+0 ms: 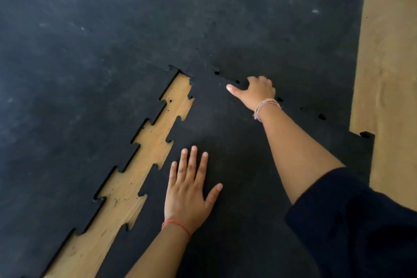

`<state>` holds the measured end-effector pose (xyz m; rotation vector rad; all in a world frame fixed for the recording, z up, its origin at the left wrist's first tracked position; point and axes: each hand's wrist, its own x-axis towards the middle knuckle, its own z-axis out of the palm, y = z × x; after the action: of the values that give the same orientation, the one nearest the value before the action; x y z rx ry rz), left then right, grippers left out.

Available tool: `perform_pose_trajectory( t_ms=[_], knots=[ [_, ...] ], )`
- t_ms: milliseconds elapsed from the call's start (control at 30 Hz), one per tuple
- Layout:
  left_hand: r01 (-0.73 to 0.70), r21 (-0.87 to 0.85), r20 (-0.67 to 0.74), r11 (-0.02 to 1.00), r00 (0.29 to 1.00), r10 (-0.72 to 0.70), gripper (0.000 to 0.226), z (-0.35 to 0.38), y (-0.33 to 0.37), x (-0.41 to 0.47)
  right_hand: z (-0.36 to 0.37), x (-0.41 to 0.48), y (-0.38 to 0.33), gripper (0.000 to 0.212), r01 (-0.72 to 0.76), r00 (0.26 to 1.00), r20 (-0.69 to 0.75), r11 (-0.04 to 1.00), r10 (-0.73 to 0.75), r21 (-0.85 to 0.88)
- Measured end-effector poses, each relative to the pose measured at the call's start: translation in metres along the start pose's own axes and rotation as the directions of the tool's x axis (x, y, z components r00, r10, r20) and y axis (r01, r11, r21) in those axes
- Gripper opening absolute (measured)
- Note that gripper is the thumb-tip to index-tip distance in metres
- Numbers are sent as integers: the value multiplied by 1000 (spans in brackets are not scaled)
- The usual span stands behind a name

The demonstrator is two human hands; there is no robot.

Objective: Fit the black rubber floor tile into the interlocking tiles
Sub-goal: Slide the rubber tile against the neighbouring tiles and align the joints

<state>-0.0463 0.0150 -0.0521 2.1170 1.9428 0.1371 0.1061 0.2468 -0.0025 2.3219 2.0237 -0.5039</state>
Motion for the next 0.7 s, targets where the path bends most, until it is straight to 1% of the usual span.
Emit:
perform_pose_trajectory(
  t_ms=[67,133,200,267,300,333,367,400,433,467,500,567,600,633,667,700],
  knots=[
    [-4,-16,-18,1000,1000,4,71,1,-1,1,-4,8,3,81,-47,997,60,997,43,64],
    [-2,-29,-32,1000,999,1,71,2,-3,1,-5,11,5,75,-86,996,59,965,74,247],
    [12,-55,-52,998,999,-15,71,2,-7,-3,-12,4,0,66,-44,995,-60,910,76,412],
    [27,-70,-80,997,996,-33,70,-2,-17,-9,-17,-5,-14,51,48,983,-174,852,51,521],
    [40,-68,-95,997,994,-47,71,-4,-26,-11,-17,-6,-23,47,98,975,-218,832,28,545],
    [57,-58,-111,997,992,-63,71,-5,-35,-12,-15,-5,-34,44,153,965,-263,832,-9,534],
    [64,-41,-120,997,990,-68,72,-6,-43,-11,-10,-5,-44,45,188,951,-306,865,-42,466],
    [59,-21,-118,998,991,-61,72,-8,-51,-9,-4,-7,-53,53,191,942,-328,916,-69,354],
    [53,-15,-101,998,993,-54,72,-9,-57,-7,4,-10,-60,63,177,947,-306,955,-98,240],
    [45,-19,-81,999,996,-46,73,-10,-60,-7,13,-16,-66,73,176,960,-246,973,-137,147],
    [33,-22,-71,999,997,-34,73,-10,-62,-6,25,-25,-70,79,217,963,-179,974,-203,60],
    [21,-14,-86,1000,996,-22,72,-9,-60,-4,58,-49,-76,79,377,918,-86,918,-388,-123],
    [39,-9,-99,999,994,-39,71,-9,-58,-5,70,-61,-78,76,429,892,-65,884,-446,-187],
    [93,-19,-111,996,989,-94,71,-9,-57,-9,78,-69,-79,73,445,881,-64,868,-468,-221],
    [186,-55,-122,981,974,-192,71,-10,-56,-16,82,-73,-81,72,438,882,-72,867,-465,-238],
    [302,-109,-132,947,940,-315,71,-11,-55,-27,80,-75,-83,72,415,893,-76,878,-443,-238]
  ],
)
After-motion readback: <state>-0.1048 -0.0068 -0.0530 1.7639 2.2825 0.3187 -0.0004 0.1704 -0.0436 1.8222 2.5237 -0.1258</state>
